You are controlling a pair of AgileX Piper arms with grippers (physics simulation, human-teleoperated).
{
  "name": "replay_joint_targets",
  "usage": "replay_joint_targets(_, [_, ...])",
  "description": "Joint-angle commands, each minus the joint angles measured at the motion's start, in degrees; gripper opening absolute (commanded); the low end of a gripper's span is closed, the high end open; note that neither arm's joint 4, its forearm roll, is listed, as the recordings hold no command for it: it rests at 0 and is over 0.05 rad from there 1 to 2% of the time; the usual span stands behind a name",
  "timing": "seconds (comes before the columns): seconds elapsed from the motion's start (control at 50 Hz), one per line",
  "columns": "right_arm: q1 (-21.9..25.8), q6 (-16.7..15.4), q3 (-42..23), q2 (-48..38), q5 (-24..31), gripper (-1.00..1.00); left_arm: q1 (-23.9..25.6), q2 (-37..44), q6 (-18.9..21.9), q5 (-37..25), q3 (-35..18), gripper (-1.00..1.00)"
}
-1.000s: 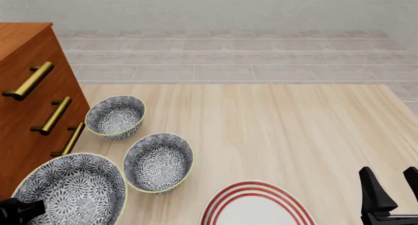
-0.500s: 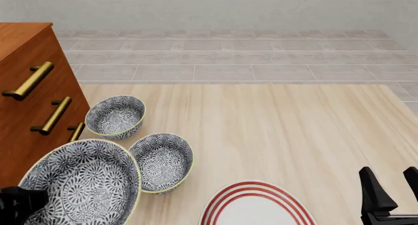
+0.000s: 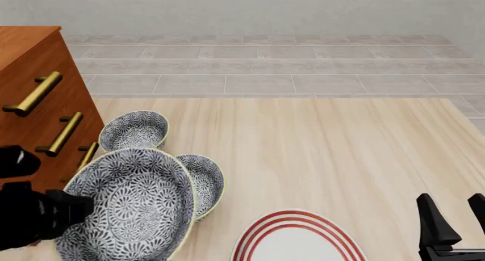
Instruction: Put the bowl at the front on the plate.
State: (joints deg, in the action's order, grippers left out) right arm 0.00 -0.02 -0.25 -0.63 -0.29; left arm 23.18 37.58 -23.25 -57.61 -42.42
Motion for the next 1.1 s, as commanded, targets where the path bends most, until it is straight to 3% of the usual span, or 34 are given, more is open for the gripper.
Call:
replay_joint_targets(0.02, [0.01,0.0,0.05,0.14,0.05,1.0,5.5,4.97,0.64,2.7,-2.56,-1.0])
replay_joint_targets(0.32, [0.0,0.0,0.05,0.13,0.06,1.0,10.67,10.52,1.82,5.36,-5.95,-1.0])
replay_joint_targets(0.68, [-0.08,0.03,0.08,0.17,0.09,1.0,18.78,18.46,-0.2,11.03,-7.19,-1.0])
replay_joint_targets(0.72, [-0.08,0.05,0.08,0.23,0.15,1.0,21.23,20.15,-2.06,12.48,-7.49,-1.0])
replay_joint_targets(1.1, [-0.08,0.03,0.07,-0.06,-0.11,1.0,27.33,28.64,-5.41,18.33,-9.77,-1.0])
